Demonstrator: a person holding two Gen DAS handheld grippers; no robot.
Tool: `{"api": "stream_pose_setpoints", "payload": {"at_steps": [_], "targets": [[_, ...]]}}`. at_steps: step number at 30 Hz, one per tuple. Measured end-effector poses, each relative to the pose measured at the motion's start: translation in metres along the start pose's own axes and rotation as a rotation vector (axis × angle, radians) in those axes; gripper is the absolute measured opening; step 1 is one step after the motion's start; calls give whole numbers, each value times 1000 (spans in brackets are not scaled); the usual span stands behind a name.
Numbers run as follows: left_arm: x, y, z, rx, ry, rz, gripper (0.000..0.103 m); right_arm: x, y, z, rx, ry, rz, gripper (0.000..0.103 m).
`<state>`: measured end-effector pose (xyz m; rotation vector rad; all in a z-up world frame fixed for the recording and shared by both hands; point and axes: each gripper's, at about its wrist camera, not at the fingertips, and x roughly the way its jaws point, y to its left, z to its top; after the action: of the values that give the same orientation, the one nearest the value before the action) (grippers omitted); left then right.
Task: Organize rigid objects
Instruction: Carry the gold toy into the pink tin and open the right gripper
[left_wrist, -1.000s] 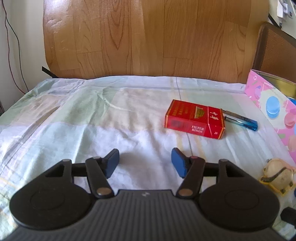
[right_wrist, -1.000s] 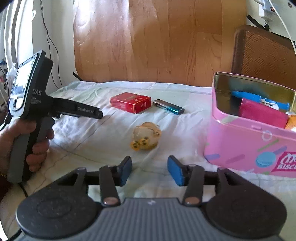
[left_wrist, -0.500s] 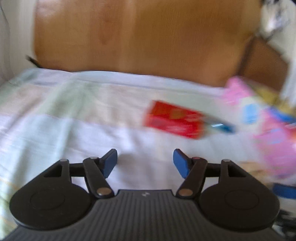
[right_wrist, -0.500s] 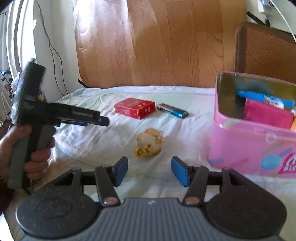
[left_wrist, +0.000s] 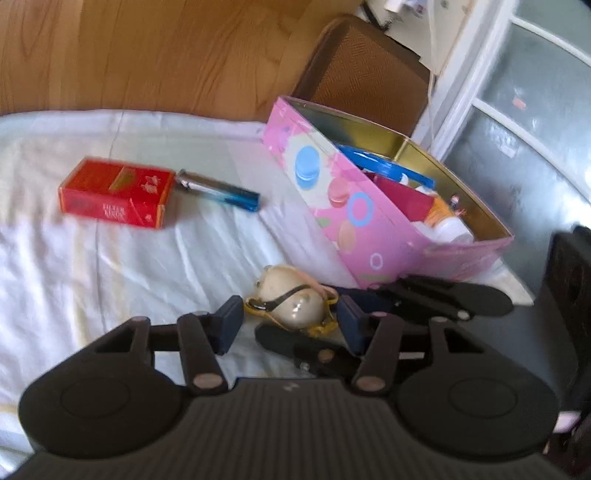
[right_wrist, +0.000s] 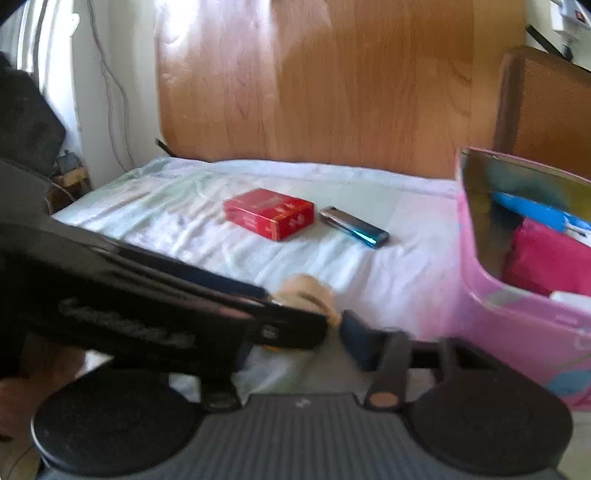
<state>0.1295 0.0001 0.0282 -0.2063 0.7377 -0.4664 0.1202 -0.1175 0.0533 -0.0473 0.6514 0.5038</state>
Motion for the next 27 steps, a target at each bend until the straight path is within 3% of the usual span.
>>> {"api": "stream_pose_setpoints", "payload": {"at_steps": [5,9,12,15,20,27], "targets": [[-15,-19,6,49,-40,7,58,-19,2,-2,13,-93,-13,41],[-29,-48,26,124,-116,-33,58,-54,-3,5,-6,-245,-90,40],[-14,-73,43,184,-124,-75,58,-72,-23,8,15,-305,-160,40],[17,-98,53,244,-103,-99,58,-78,-53,7,80,-305,-221,40],[62,-115,65,251,-48,-123,58,-73,-93,3,153,-269,-272,41],[64,-111,64,243,-38,-52,58,-65,-103,-8,180,-271,-250,51]]}}
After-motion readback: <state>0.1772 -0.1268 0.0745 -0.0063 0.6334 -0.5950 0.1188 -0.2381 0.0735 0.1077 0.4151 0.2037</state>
